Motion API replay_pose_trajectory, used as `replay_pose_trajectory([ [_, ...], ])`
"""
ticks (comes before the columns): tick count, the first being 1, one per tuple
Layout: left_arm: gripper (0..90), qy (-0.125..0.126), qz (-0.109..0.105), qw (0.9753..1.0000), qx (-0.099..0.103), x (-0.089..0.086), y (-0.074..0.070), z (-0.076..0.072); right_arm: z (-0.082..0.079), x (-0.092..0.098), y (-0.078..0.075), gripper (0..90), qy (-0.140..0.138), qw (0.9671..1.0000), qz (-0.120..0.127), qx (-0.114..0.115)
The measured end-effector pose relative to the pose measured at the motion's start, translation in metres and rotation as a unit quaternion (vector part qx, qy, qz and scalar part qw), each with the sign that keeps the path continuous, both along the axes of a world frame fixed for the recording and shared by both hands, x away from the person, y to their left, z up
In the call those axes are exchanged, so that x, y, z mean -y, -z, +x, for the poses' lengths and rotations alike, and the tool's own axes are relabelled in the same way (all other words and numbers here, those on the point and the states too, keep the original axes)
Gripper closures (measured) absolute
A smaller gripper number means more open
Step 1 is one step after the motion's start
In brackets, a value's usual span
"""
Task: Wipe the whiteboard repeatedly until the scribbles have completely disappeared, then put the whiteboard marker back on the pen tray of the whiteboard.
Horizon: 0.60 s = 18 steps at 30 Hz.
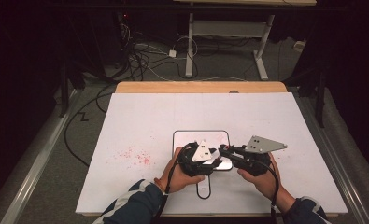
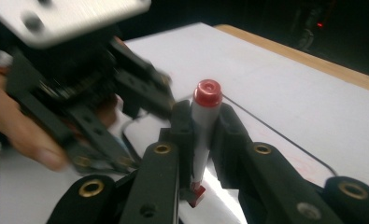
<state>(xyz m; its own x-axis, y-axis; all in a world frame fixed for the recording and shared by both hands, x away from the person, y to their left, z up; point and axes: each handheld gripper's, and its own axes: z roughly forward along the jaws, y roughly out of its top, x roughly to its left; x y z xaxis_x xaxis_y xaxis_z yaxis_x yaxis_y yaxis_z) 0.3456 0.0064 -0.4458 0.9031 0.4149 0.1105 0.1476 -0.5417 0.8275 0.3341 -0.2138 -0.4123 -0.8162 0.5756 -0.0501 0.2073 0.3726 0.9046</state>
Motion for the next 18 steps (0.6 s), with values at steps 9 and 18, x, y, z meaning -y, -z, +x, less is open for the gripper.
replay_pose_trajectory([
  [9, 23.1, -0.069, 0.019, 0.9963, 0.048, -0.072, -0.007, -0.019, 0.002, 0.006, 0.004, 81.0, 0.023, 0.9960, -0.087, 0.004],
  [18, 22.4, -0.162, 0.043, 0.9856, 0.024, -0.147, 0.018, -0.046, -0.010, -0.002, 0.010, 81.1, 0.000, 0.9972, -0.074, 0.008],
])
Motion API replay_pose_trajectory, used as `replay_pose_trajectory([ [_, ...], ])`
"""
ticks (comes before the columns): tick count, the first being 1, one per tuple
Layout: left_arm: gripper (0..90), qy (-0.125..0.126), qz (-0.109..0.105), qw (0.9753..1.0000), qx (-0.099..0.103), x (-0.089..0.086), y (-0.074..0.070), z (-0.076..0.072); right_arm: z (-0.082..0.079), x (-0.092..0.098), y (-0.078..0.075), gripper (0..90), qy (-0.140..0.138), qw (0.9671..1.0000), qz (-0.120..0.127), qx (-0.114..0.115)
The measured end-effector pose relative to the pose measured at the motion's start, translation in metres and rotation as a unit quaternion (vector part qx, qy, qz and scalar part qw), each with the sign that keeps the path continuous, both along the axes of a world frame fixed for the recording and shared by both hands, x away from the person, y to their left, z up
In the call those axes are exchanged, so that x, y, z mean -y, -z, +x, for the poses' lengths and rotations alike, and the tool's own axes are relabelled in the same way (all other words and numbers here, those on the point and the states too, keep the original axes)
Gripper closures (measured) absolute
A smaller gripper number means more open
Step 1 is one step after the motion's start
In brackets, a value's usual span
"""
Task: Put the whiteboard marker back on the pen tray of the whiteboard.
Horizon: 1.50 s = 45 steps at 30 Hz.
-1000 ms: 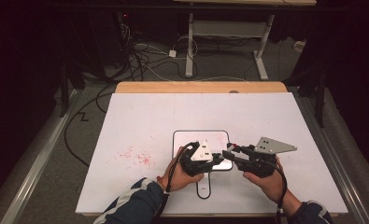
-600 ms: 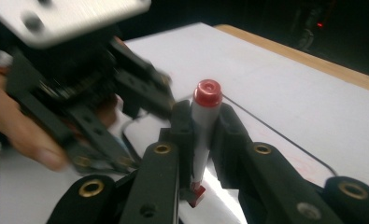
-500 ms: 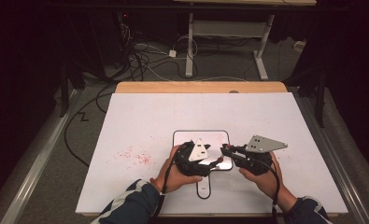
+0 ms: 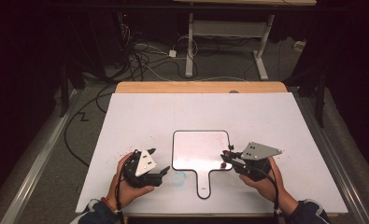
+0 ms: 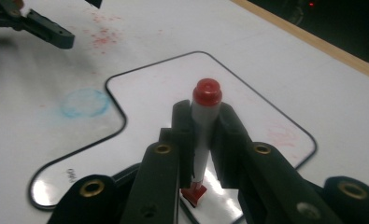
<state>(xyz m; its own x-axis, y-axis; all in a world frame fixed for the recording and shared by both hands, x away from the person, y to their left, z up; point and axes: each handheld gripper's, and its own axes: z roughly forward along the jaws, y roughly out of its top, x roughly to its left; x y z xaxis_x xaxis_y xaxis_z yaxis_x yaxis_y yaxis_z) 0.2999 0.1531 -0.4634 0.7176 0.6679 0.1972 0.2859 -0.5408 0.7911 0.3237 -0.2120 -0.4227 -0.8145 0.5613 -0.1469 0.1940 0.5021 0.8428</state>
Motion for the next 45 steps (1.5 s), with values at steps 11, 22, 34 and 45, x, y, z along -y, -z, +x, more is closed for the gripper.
replay_pose_trajectory([
  [11, 22.3, -0.017, -0.012, 0.9997, -0.014, -0.022, 0.006, -0.011, 0.017, 0.005, 0.002, 81.2, 0.054, 0.9954, -0.050, 0.062],
  [22, 22.4, -0.005, -0.009, 0.9996, -0.025, -0.019, 0.008, -0.009, 0.028, 0.004, -0.001, 81.2, 0.033, 0.9987, -0.026, 0.027],
  [34, 22.4, 0.006, -0.009, 0.9996, -0.027, -0.015, 0.008, -0.008, 0.033, 0.006, -0.004, 81.3, 0.046, 0.9974, -0.047, 0.028],
  [45, 22.5, 0.009, -0.013, 0.9994, -0.029, -0.015, 0.009, -0.007, 0.068, -0.012, 0.005, 81.3, 0.056, 0.9969, -0.013, 0.052],
])
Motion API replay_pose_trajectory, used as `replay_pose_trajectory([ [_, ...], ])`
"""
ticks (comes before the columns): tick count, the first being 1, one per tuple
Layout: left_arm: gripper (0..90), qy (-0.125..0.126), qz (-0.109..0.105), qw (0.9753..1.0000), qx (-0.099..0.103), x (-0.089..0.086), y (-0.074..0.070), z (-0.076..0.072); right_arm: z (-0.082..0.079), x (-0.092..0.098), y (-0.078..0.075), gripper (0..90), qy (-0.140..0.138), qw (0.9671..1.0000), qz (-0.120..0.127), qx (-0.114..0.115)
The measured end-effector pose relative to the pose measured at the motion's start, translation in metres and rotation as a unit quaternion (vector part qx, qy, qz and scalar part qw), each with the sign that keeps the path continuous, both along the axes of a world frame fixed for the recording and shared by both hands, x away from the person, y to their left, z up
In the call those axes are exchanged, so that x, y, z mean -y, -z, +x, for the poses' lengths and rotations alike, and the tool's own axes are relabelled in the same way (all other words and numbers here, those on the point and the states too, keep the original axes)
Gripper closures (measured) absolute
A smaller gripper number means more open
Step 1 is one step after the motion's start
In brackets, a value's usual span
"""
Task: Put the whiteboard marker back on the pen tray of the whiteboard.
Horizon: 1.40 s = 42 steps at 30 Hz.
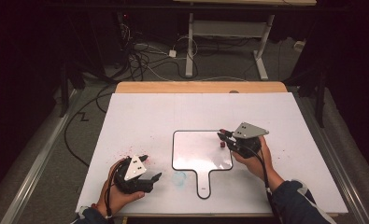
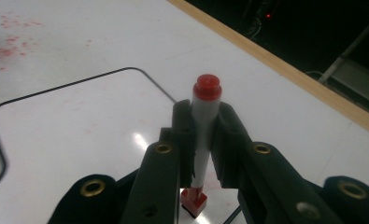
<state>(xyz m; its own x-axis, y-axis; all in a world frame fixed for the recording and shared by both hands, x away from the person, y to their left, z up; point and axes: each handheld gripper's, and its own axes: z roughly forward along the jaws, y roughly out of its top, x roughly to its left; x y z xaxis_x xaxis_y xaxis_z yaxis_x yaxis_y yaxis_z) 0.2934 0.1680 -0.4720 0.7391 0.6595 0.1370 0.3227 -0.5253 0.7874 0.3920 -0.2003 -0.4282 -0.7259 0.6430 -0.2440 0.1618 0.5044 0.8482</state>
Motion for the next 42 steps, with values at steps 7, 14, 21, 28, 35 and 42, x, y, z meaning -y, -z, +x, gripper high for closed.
replay_pose_trajectory([
  [7, 22.5, 0.000, -0.001, 1.0000, -0.003, -0.002, 0.000, 0.001, 0.022, 0.003, 0.003, 81.3, 0.019, 0.9996, 0.019, 0.004],
  [14, 22.6, 0.001, -0.007, 1.0000, -0.005, -0.002, 0.000, -0.001, -0.009, 0.004, -0.004, 81.3, -0.020, 0.9995, -0.008, -0.022],
  [21, 22.5, 0.004, -0.006, 1.0000, -0.006, 0.001, -0.001, 0.000, -0.036, 0.005, -0.007, 81.4, -0.032, 0.9988, -0.023, -0.027],
  [28, 22.5, 0.009, -0.006, 0.9999, -0.007, 0.002, -0.001, 0.001, -0.005, 0.000, 0.001, 81.4, 0.014, 0.9996, -0.022, 0.014],
  [35, 22.6, 0.010, -0.011, 0.9998, -0.010, -0.001, 0.000, 0.002, 0.023, -0.005, 0.002, 81.4, 0.048, 0.9973, -0.043, 0.034],
  [42, 22.5, 0.011, -0.013, 0.9998, -0.007, -0.001, -0.001, 0.001, 0.021, -0.011, 0.000, 81.3, 0.024, 0.9996, -0.016, 0.002],
])
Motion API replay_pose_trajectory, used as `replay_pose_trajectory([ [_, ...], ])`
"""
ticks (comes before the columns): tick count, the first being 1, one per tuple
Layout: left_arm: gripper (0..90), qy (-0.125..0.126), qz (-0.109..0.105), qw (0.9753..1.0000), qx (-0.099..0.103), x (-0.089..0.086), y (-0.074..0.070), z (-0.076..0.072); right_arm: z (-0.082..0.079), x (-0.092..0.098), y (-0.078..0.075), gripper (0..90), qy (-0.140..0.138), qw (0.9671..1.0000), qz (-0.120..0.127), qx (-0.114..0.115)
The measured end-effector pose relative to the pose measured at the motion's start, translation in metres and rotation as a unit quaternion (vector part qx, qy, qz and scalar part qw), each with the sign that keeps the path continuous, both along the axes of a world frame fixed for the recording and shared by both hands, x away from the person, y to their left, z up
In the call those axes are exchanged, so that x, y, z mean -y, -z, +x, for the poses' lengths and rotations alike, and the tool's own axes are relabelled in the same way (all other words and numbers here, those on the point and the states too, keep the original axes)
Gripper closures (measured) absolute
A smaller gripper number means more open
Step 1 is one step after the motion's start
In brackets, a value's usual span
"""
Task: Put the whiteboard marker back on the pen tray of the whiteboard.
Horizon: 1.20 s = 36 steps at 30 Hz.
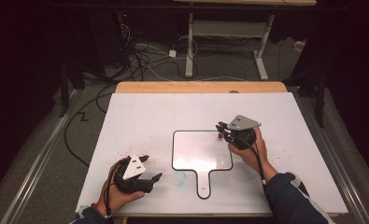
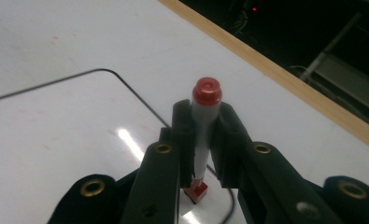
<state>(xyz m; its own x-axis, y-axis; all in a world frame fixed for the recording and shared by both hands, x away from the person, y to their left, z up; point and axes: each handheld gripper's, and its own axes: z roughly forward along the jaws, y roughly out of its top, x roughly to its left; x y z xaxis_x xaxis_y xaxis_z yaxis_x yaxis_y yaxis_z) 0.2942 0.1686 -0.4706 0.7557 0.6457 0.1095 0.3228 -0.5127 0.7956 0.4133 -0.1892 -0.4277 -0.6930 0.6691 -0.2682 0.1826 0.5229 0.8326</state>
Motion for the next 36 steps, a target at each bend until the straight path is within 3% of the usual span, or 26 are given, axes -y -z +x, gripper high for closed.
replay_pose_trajectory([
  [2, 22.6, 0.002, 0.002, 1.0000, 0.001, 0.001, 0.000, -0.001, -0.003, -0.006, 0.000, 81.3, -0.015, 0.9999, 0.006, -0.006],
  [5, 22.6, 0.003, 0.003, 1.0000, 0.000, 0.001, 0.000, -0.001, -0.005, -0.010, 0.000, 81.4, -0.012, 0.9999, -0.010, 0.005],
  [8, 22.6, 0.002, 0.002, 1.0000, -0.002, 0.001, 0.000, 0.000, 0.002, -0.006, 0.002, 81.4, 0.025, 0.9986, -0.036, 0.029],
  [12, 22.5, 0.002, 0.001, 1.0000, -0.002, 0.000, 0.000, 0.000, 0.011, 0.001, 0.005, 81.3, 0.052, 0.9977, -0.024, 0.037],
  [19, 22.5, 0.005, 0.003, 1.0000, -0.002, 0.001, 0.000, 0.000, 0.005, -0.017, 0.004, 81.3, 0.010, 0.9999, 0.009, 0.009],
  [22, 22.6, 0.003, 0.000, 1.0000, -0.001, 0.000, 0.000, 0.000, 0.005, -0.023, 0.003, 81.3, 0.012, 0.9998, -0.007, 0.015],
  [25, 22.5, 0.003, 0.001, 1.0000, -0.003, 0.000, 0.000, 0.000, 0.011, -0.018, 0.003, 81.4, 0.047, 0.9977, -0.036, 0.033],
  [28, 22.6, 0.004, 0.000, 1.0000, -0.003, 0.000, 0.000, 0.000, 0.017, -0.014, 0.002, 81.3, 0.061, 0.9975, -0.025, 0.026],
  [30, 22.6, 0.005, 0.000, 1.0000, -0.003, 0.001, 0.000, 0.000, 0.014, -0.019, 0.003, 81.2, 0.049, 0.9980, -0.029, 0.028],
  [35, 22.5, 0.006, 0.000, 1.0000, -0.002, 0.001, 0.000, 0.000, 0.008, -0.036, 0.003, 81.3, -0.002, 0.9999, 0.010, 0.000],
  [36, 22.5, 0.006, -0.001, 1.0000, -0.002, 0.000, 0.000, 0.000, 0.007, -0.038, 0.003, 81.2, -0.007, 0.9999, 0.007, 0.001],
])
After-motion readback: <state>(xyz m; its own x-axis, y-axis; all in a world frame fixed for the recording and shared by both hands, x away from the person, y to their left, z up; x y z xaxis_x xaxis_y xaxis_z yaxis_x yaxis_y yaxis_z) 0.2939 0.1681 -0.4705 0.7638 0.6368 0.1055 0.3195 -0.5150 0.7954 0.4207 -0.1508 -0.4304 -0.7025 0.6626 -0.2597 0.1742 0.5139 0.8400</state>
